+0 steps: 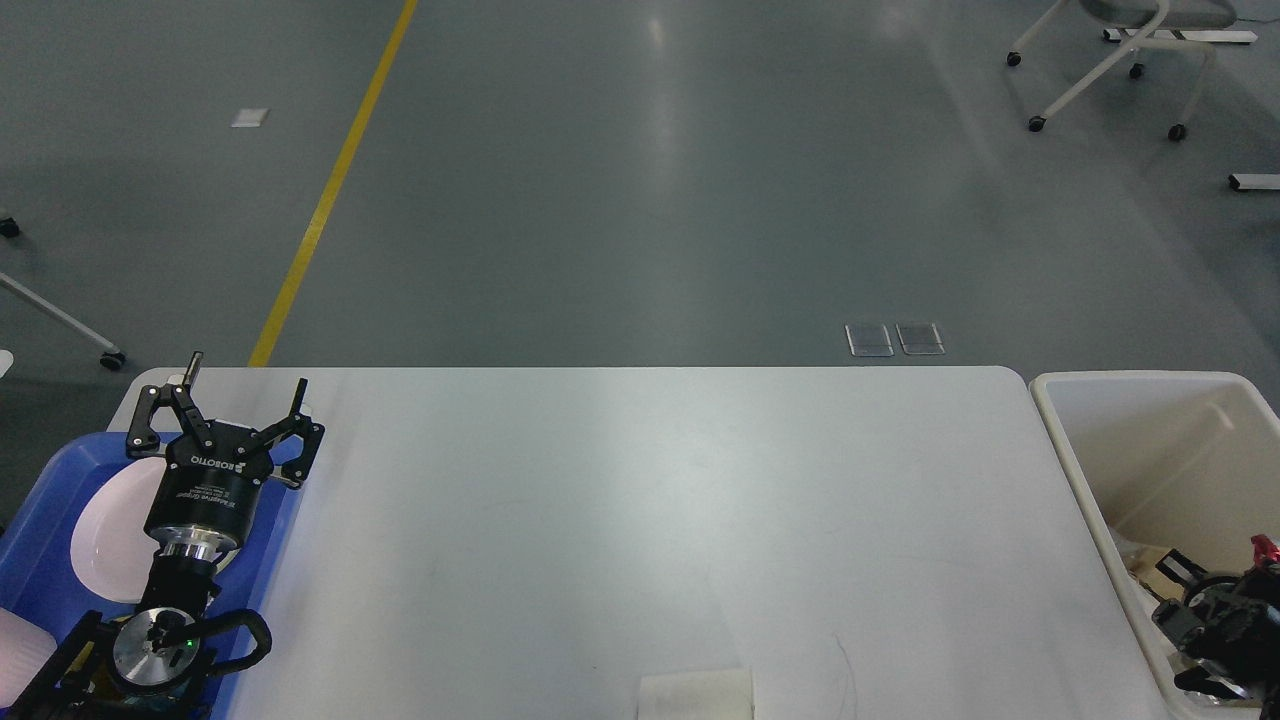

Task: Tidy desktop
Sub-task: 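Lower the red wrapper into the bin and release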

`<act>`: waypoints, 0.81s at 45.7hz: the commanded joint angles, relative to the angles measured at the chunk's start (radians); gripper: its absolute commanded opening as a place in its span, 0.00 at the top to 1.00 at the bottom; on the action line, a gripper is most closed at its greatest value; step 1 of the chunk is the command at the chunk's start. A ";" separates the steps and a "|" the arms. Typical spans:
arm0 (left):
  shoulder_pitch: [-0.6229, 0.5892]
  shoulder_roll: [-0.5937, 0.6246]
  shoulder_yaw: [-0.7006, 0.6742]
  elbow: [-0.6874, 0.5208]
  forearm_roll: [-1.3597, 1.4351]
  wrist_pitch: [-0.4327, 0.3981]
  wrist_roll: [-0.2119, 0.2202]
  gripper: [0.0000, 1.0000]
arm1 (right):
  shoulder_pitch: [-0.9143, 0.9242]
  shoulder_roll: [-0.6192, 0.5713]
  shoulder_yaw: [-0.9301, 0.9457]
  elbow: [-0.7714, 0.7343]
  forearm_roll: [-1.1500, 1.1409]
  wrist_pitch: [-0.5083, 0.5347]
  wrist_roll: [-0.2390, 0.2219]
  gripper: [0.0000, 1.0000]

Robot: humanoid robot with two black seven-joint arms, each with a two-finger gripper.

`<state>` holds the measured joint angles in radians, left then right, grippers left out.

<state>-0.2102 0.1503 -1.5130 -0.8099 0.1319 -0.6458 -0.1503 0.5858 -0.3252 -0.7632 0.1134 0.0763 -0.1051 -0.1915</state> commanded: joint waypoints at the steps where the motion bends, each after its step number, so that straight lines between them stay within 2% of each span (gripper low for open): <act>1: 0.000 0.000 0.001 0.000 0.000 0.000 0.002 0.04 | -0.009 0.008 -0.001 0.000 0.000 -0.010 0.000 1.00; 10: 0.000 0.000 0.001 0.000 0.000 0.000 0.000 0.04 | -0.011 0.006 -0.001 0.000 -0.001 -0.018 0.000 1.00; 11: 0.000 0.000 0.001 0.000 0.000 0.000 0.000 0.04 | -0.011 0.006 -0.001 0.000 0.000 -0.022 0.000 0.92; 12: 0.000 0.000 0.001 0.000 0.000 0.000 0.000 0.04 | -0.011 0.006 -0.001 0.000 0.000 -0.031 0.000 0.74; 15: 0.000 0.000 0.001 0.000 0.000 0.000 0.000 0.04 | -0.009 0.006 -0.007 0.000 -0.001 -0.076 0.001 0.05; 16: 0.000 0.000 0.001 0.000 0.000 0.000 0.000 0.04 | -0.007 0.006 -0.007 0.000 0.000 -0.087 0.000 0.00; 37: 0.000 0.000 0.001 0.000 0.000 0.000 0.000 0.04 | 0.002 -0.006 -0.002 0.017 -0.012 -0.100 0.001 0.00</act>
<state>-0.2102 0.1503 -1.5130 -0.8099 0.1319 -0.6458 -0.1500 0.5856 -0.3267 -0.7654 0.1279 0.0663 -0.2068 -0.1915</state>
